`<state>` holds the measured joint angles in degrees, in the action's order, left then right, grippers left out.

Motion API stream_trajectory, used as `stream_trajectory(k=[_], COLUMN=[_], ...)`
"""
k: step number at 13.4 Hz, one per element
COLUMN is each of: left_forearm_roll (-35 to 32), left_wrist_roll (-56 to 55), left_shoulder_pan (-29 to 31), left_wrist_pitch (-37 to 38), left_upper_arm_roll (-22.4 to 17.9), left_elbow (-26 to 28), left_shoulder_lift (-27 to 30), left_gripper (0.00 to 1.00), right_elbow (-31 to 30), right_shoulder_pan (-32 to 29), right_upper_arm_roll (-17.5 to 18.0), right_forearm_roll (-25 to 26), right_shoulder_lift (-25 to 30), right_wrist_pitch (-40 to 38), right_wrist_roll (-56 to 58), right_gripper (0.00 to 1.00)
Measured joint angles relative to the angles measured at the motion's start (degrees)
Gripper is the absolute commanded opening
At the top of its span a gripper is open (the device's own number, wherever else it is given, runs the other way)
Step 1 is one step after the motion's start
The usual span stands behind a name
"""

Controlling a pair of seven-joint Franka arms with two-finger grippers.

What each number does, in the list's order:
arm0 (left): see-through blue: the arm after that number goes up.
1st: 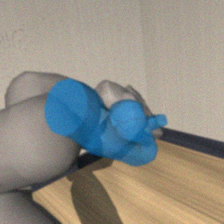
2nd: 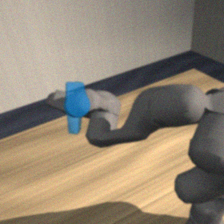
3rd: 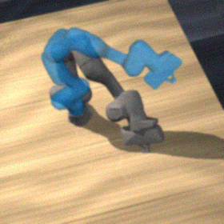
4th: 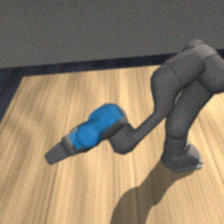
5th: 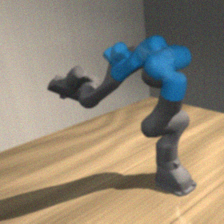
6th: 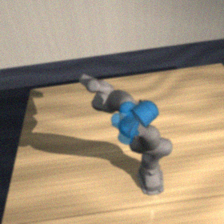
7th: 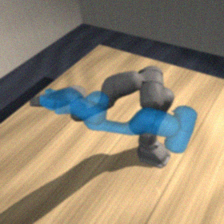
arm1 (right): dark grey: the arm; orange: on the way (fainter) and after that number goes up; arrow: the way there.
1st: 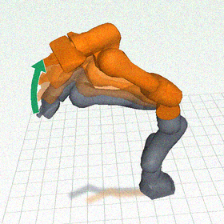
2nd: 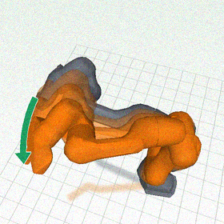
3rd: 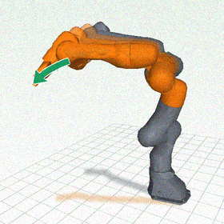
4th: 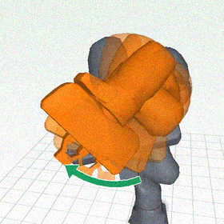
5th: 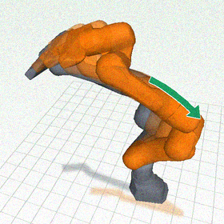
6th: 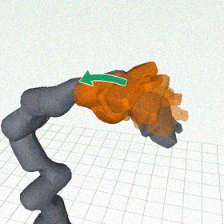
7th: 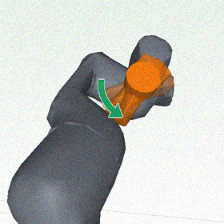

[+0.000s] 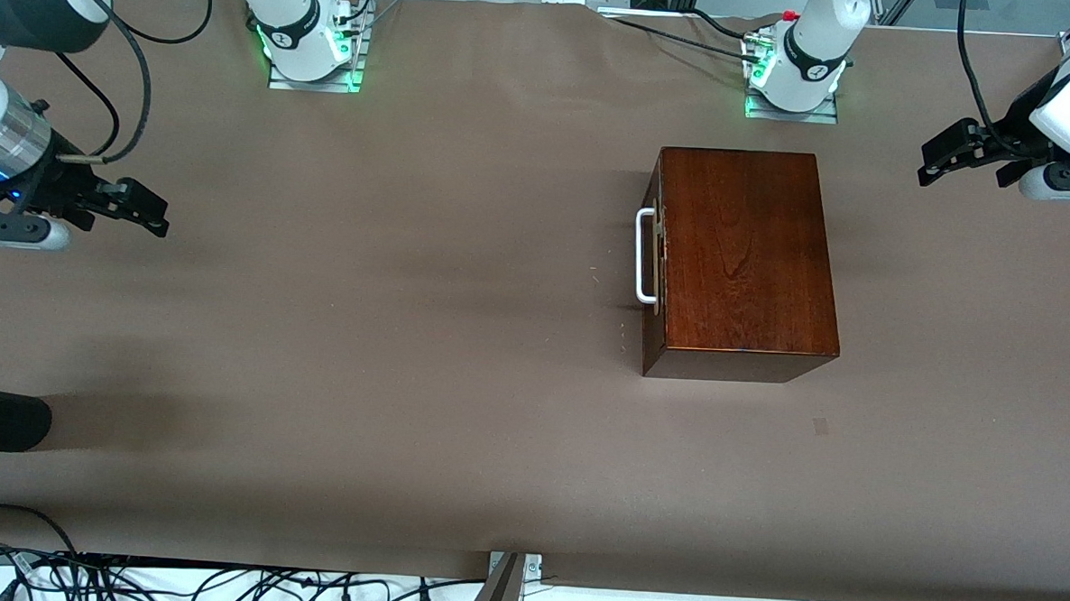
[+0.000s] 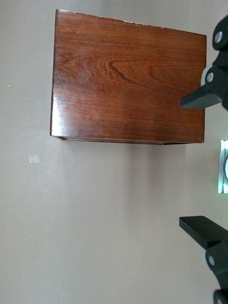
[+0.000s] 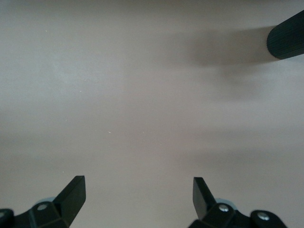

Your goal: Open drawer, take yellow block, close drawer

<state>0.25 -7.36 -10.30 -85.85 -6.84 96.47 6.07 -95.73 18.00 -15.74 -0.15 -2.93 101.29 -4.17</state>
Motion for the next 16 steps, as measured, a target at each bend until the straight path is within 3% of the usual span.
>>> stream_trajectory(k=[16], left_forearm_roll=[0.0], left_wrist_roll=[0.0], left_shoulder_pan=[0.0], left_wrist_pitch=[0.0], left_upper_arm_roll=[0.2], left_elbow=[-0.1], left_shoulder_lift=[0.3], left_gripper=[1.0], right_elbow=[1.2], right_shoulder_pan=[0.0], right_upper_arm_roll=[-0.2], right_forearm_roll=[0.0], right_shoulder_lift=[1.1], right_wrist_pitch=[-0.7], right_wrist_roll=[0.1], right_gripper=[1.0])
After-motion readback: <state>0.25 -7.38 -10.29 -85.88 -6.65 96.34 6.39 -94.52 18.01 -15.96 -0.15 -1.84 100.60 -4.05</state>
